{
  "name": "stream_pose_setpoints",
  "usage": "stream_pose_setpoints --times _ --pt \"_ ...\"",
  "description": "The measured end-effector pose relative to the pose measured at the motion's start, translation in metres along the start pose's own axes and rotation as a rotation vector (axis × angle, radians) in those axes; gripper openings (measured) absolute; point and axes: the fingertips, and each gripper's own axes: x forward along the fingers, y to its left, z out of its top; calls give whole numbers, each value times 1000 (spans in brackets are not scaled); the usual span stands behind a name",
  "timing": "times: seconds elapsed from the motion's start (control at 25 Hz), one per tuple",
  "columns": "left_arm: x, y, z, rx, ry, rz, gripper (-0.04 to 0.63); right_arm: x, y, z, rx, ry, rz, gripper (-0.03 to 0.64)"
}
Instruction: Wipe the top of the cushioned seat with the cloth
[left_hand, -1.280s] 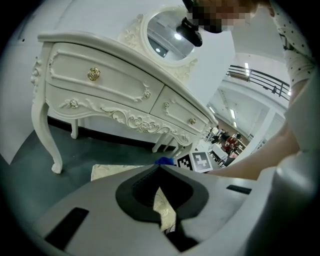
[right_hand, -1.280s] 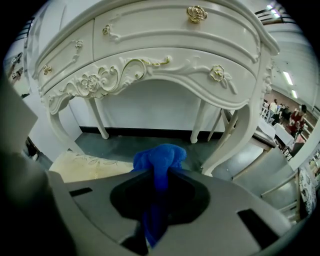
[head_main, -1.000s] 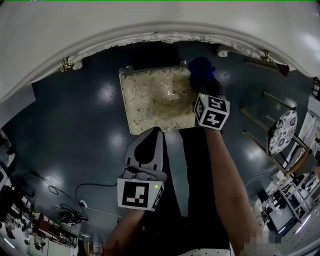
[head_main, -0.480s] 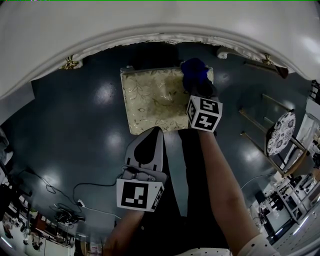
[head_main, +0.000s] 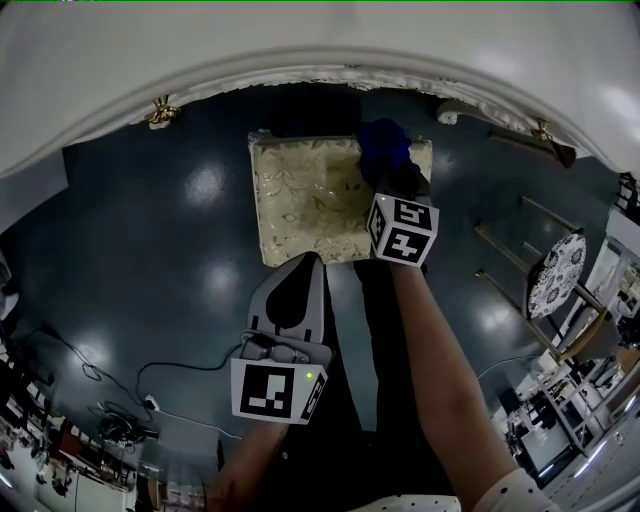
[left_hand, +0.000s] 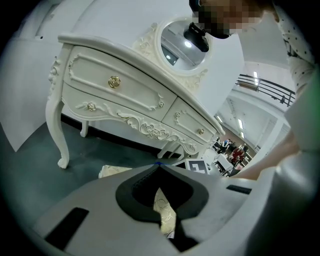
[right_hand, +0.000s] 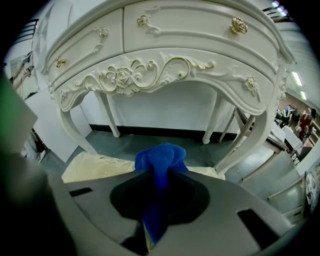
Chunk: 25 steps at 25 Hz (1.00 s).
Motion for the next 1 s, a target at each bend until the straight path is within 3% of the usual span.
stream_pose_setpoints --times 0.36,0.68,1.0 --pt "-8 2 -5 -4 8 -24 -3 0 18 2 1 -2 16 60" --pt "-12 9 -17 34 85 4 -3 1 53 5 -15 -8 67 60" --pt "-18 16 -13 5 53 13 -3 2 68 6 -23 -11 71 60"
